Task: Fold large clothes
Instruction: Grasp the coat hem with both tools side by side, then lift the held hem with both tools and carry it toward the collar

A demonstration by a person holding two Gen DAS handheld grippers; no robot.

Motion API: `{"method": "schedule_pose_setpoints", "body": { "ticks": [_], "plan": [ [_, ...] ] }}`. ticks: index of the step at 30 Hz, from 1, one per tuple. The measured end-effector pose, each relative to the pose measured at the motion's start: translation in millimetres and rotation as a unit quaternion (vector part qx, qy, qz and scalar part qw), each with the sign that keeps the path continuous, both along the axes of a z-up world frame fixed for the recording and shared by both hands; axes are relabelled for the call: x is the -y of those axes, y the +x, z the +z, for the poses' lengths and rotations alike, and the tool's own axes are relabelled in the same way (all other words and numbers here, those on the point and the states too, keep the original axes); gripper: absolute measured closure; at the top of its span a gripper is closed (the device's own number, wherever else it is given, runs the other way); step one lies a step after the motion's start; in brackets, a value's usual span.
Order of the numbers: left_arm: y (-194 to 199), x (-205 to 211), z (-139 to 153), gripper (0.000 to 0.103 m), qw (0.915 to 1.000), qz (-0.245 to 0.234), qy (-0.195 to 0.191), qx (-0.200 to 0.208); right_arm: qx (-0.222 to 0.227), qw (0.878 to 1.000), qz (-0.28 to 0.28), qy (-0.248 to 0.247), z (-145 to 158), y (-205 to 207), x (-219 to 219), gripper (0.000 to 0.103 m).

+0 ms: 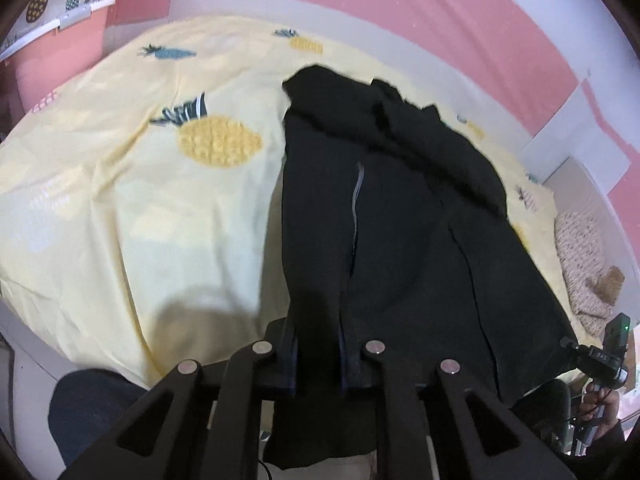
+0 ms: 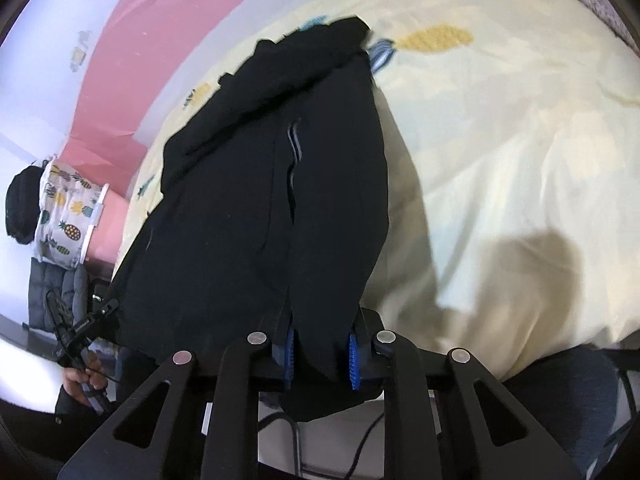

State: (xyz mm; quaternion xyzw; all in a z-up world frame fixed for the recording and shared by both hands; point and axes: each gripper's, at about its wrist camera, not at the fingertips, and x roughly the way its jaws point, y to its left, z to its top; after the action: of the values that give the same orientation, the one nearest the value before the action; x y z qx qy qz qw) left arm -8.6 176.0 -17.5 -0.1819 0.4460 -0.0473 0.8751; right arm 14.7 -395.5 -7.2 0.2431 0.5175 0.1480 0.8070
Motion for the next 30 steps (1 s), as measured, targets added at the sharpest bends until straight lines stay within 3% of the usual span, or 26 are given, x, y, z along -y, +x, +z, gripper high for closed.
{"method": "schedule_pose_setpoints", "body": {
  "ticks": [6,16,30],
  "plan": [
    [4.2,-5.9,15.2,0.089,0.9996,0.006,-0.018,0.019,0.017,1.0,-0.007,0.01,10.6,2.6,3.8,0.084],
    [20.8,-11.0,56.7,0.089,0.996,0.021,-0.038,0.078,0.077,0.997,-0.014,0.026,55.9,28.3,7.1,0.084],
    [103.9,-13.6,121.4,0.089,0.9879,0.031,-0.043,0.146,0.153,0.988,-0.007,0.027,121.7,107.0,7.3,0.084]
  ]
}}
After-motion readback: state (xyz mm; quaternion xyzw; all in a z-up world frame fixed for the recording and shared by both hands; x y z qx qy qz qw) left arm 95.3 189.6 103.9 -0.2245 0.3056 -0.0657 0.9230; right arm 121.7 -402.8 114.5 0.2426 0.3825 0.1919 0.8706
